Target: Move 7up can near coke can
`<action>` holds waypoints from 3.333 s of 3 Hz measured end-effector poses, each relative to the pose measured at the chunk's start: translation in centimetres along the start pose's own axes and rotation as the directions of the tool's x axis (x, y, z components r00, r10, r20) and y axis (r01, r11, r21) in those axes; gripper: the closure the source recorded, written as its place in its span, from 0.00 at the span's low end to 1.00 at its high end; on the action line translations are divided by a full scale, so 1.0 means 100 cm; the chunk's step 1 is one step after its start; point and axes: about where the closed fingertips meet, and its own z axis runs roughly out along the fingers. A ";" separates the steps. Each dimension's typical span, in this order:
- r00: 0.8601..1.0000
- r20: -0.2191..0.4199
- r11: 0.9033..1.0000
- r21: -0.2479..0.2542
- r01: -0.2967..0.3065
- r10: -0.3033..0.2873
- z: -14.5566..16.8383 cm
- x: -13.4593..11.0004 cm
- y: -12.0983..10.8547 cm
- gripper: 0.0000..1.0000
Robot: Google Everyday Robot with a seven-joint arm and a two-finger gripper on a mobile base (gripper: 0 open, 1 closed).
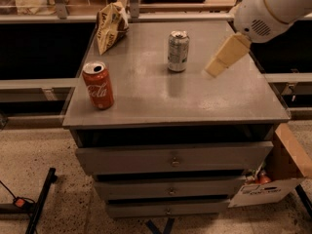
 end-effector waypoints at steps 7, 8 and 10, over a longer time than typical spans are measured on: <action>0.868 0.333 0.929 -0.097 -0.358 0.370 0.160 -0.040 -0.076 0.17; 0.849 0.380 0.929 -0.106 -0.355 0.368 0.166 -0.050 -0.077 0.41; 0.826 0.426 0.926 -0.096 -0.365 0.370 0.161 -0.052 -0.083 0.72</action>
Offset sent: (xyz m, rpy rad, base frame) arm 0.1649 0.0471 0.0044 0.3625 -0.1018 -0.0825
